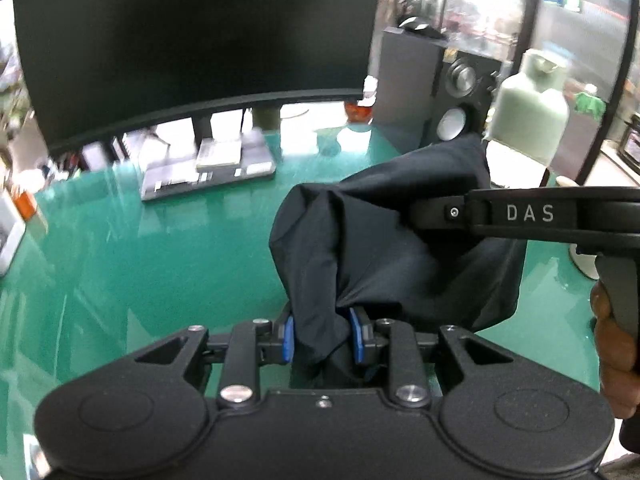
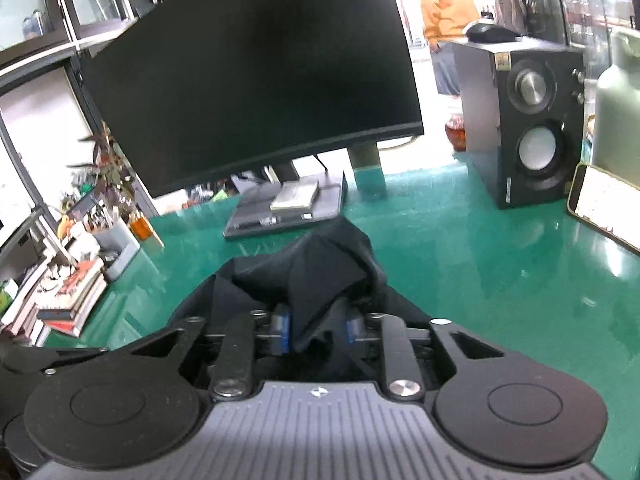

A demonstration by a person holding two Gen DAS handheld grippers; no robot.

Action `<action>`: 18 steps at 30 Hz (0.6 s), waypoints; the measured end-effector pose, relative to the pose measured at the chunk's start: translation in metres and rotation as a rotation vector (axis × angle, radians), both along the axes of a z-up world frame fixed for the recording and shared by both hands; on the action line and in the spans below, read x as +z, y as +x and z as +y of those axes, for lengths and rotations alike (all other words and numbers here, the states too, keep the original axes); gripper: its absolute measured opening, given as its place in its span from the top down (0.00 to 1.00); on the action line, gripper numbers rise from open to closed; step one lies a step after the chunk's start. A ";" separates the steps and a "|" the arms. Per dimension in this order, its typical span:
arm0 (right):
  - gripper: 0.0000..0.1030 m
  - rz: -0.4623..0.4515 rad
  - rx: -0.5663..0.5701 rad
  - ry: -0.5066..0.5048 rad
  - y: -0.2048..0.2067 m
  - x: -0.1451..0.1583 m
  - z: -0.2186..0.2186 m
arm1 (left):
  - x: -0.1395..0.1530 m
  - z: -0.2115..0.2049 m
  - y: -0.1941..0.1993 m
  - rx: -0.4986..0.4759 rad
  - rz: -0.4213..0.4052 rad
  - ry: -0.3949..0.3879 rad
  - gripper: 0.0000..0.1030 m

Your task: Fold clothes

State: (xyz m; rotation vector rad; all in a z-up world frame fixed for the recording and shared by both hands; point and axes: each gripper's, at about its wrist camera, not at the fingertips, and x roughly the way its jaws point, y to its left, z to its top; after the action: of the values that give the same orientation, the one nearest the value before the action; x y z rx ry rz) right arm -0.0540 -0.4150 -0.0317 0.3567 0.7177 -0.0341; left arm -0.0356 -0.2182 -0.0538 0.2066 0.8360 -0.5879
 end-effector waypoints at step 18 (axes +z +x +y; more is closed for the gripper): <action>0.21 0.167 -0.151 0.113 0.012 -0.046 -0.051 | -0.017 -0.033 0.001 -0.083 -0.090 0.194 0.38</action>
State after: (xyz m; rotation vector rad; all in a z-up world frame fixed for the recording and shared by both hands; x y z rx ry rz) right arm -0.0421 -0.4661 -0.0778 0.5200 0.8585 -0.1687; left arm -0.0345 -0.2515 -0.0707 0.4429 0.7998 -0.5706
